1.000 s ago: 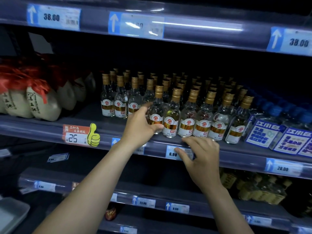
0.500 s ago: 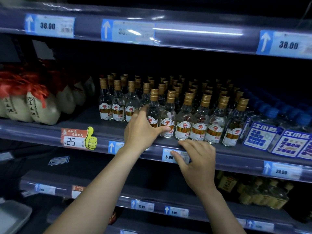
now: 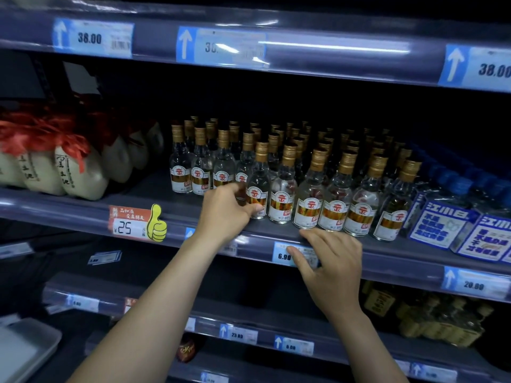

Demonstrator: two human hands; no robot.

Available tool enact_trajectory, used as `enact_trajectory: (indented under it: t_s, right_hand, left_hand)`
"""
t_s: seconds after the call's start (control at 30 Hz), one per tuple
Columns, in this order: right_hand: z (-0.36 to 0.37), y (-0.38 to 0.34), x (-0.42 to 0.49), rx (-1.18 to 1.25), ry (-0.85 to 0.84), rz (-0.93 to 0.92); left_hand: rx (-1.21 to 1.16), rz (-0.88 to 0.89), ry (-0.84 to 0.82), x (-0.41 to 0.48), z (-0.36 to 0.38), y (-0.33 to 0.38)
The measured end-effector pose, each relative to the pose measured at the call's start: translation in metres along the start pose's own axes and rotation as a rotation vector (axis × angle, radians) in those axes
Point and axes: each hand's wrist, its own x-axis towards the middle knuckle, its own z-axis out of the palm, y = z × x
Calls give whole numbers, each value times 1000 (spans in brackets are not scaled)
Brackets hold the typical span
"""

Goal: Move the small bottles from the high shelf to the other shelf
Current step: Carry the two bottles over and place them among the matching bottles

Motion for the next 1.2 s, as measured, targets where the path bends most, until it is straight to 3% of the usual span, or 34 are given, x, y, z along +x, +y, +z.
enact_trajectory:
  t_s: [0.27, 0.47, 0.6, 0.83, 0.97, 1.07, 1.2]
  right_hand:
    - [-2, -1, 1, -25, -8, 2]
    - [0, 0, -1, -46, -4, 0]
    - [-5, -5, 2, -25, -26, 13]
    - [-20, -28, -1, 37, -85, 46]
    - [-21, -90, -50, 167, -106, -7]
    - [-25, -163, -110, 400, -336, 0]
    - [-46, -269, -203, 560, -853, 20]
  left_hand:
    - [1, 37, 2, 0, -1, 3]
    - [-53, 256, 154, -34, -18, -2]
    - [-7, 320, 130, -86, -32, -13]
    - [176, 45, 85, -217, -62, -68]
    - [289, -154, 91, -304, -96, -96]
    - [369, -299, 79, -375, -131, -115]
    - [385, -606, 41, -486, -176, -145]
